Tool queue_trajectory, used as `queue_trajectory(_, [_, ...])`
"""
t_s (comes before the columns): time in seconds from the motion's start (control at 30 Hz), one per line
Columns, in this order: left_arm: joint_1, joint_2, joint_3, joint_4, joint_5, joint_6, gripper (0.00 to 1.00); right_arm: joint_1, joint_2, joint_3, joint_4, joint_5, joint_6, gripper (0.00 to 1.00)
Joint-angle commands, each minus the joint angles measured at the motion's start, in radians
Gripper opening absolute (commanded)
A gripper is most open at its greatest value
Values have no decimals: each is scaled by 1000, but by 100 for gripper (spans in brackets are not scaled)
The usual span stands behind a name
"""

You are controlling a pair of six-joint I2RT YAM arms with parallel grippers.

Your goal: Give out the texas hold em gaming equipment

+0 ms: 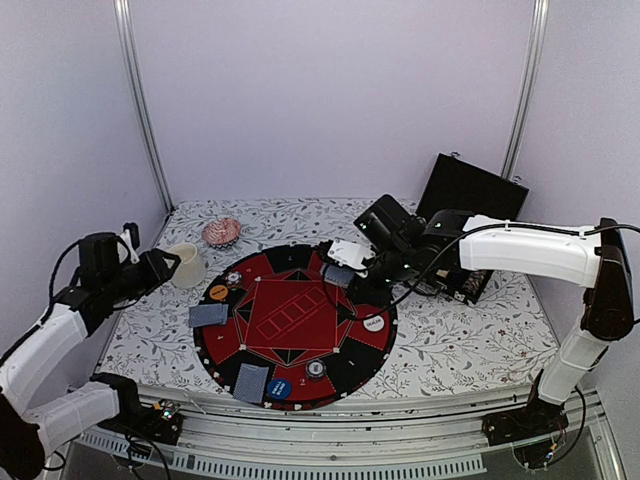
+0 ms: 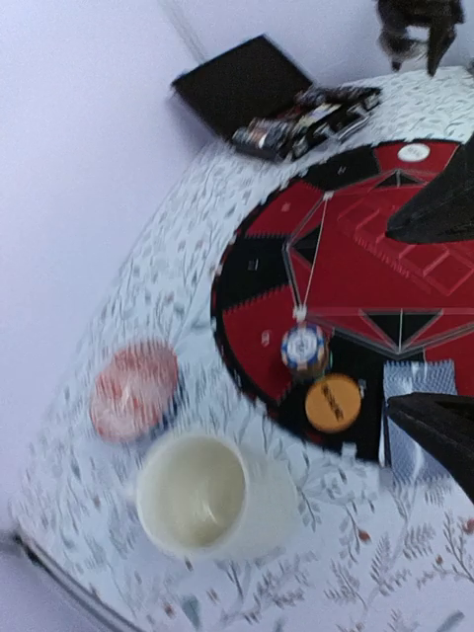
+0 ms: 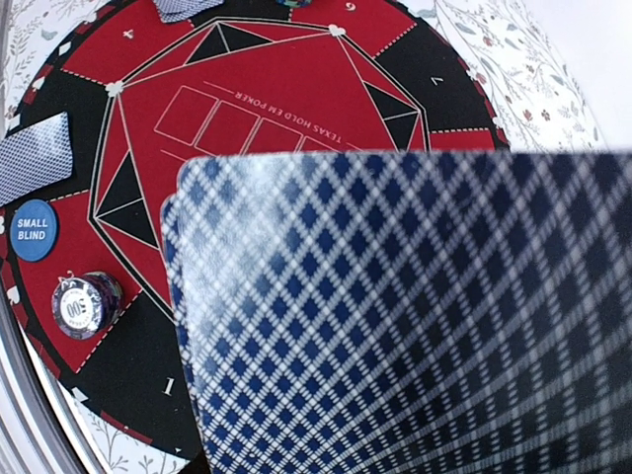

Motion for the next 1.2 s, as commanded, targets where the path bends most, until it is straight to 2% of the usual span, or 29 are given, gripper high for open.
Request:
queue_trajectory(0.0, [-239, -11, 116, -14, 0, 131, 54, 40, 4, 61, 2, 17, -22, 40])
queue_trajectory(0.17, [-544, 146, 222, 29, 67, 184, 59, 68, 21, 82, 21, 5, -30, 40])
queue_trajectory(0.33, [-698, 304, 260, 215, 151, 183, 74, 87, 35, 87, 16, -1, -30, 40])
queue_trajectory(0.4, [-713, 342, 251, 320, 158, 131, 79, 91, 36, 86, 17, -6, -27, 40])
queue_trajectory(0.57, [-716, 410, 213, 529, 169, 35, 80, 97, 33, 83, 27, -15, -26, 40])
queue_trajectory(0.87, [-720, 499, 241, 535, 150, 37, 74, 100, 32, 91, 35, -31, -32, 40])
queue_trajectory(1.17, [-723, 565, 278, 518, 155, 61, 73, 105, 47, 108, 41, -39, -32, 40])
